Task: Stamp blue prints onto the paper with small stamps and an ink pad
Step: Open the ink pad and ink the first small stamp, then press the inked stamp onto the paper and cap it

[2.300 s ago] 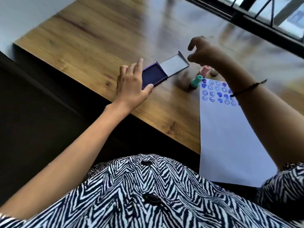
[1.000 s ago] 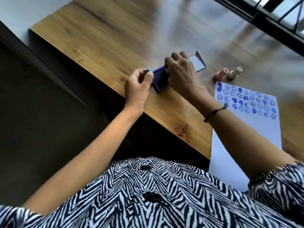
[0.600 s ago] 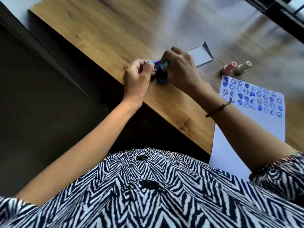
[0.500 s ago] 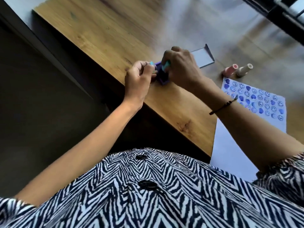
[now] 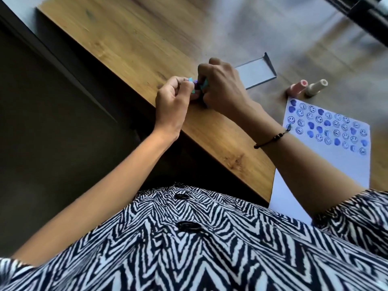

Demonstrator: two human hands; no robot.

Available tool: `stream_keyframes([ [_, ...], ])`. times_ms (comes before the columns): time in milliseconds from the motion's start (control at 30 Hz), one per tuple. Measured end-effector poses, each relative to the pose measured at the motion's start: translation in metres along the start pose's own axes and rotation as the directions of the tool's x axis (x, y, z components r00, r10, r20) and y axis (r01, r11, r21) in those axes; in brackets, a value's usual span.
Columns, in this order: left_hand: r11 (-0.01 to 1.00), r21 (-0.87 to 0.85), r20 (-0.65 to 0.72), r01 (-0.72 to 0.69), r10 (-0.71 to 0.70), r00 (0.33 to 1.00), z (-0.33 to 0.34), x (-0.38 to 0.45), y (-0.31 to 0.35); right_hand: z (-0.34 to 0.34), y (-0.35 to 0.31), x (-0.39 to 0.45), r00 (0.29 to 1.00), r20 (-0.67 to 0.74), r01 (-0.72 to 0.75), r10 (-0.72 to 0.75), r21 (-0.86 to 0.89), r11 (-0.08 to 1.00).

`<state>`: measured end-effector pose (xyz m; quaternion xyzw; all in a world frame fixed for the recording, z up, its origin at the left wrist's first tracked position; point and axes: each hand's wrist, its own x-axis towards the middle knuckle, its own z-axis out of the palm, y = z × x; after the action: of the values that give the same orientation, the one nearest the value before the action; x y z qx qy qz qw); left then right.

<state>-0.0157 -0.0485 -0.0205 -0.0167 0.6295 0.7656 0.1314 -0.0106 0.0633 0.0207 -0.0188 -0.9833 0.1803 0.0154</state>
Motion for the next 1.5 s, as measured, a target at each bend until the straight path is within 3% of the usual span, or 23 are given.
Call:
stream_keyframes([
  [333,0.991,0.132,-0.046,-0.022,0.028,0.999,0.002,-0.003,0.002,-0.001,-0.001,-0.001,1.0,0.005,0.027,-0.027,-0.002,1.0],
  [533,0.988,0.154,-0.064,-0.02,0.03,0.998,0.005,-0.004,0.006,-0.026,0.015,0.006,0.996,0.081,-0.041,0.031,0.125,0.991],
  [767,0.985,0.172,-0.062,-0.012,0.023,0.998,0.004,-0.004,0.005,0.003,0.007,-0.022,0.996,-0.073,0.05,-0.049,0.008,0.999],
  [900,0.98,0.2,-0.045,-0.024,0.033,0.998,0.002,-0.005,0.006,0.003,0.006,-0.018,0.998,-0.02,0.065,-0.066,-0.064,0.996],
  [967,0.982,0.184,-0.045,-0.038,0.047,0.998,0.004,-0.006,0.007,-0.005,0.007,-0.017,1.0,-0.026,0.01,-0.01,0.029,1.0],
  [1033,0.978,0.181,-0.04,-0.099,0.108,0.993,0.007,-0.012,0.008,-0.013,0.014,-0.027,0.982,-0.128,-0.107,0.138,0.22,0.97],
  [1133,0.927,0.29,0.105,-0.237,0.215,0.971,0.019,-0.034,0.005,-0.02,0.034,-0.066,0.851,-0.251,-0.248,0.461,0.581,0.775],
  [1200,0.863,0.339,0.382,-0.375,0.238,0.893,0.035,-0.053,0.002,-0.025,0.054,-0.102,0.728,-0.206,-0.311,0.654,0.751,0.583],
  [1233,0.802,0.364,0.547,-0.474,0.228,0.806,0.044,-0.062,0.001,-0.028,0.064,-0.118,0.68,-0.183,-0.341,0.71,0.778,0.527],
  [1300,0.673,0.344,0.813,-0.654,0.135,0.567,0.065,-0.077,-0.004,-0.034,0.08,-0.145,0.608,-0.182,-0.403,0.772,0.768,0.498],
  [1367,0.591,0.286,0.913,-0.754,0.071,0.402,0.081,-0.084,-0.01,-0.036,0.088,-0.159,0.574,-0.211,-0.474,0.792,0.702,0.531],
  [1433,0.531,0.262,0.936,-0.806,0.065,0.347,0.087,-0.084,-0.015,-0.035,0.089,-0.163,0.613,-0.247,-0.532,0.751,0.573,0.623],
  [1500,0.5,0.256,0.94,-0.828,0.072,0.334,0.087,-0.082,-0.018,-0.035,0.087,-0.161,0.666,-0.274,-0.557,0.694,0.435,0.707],
])
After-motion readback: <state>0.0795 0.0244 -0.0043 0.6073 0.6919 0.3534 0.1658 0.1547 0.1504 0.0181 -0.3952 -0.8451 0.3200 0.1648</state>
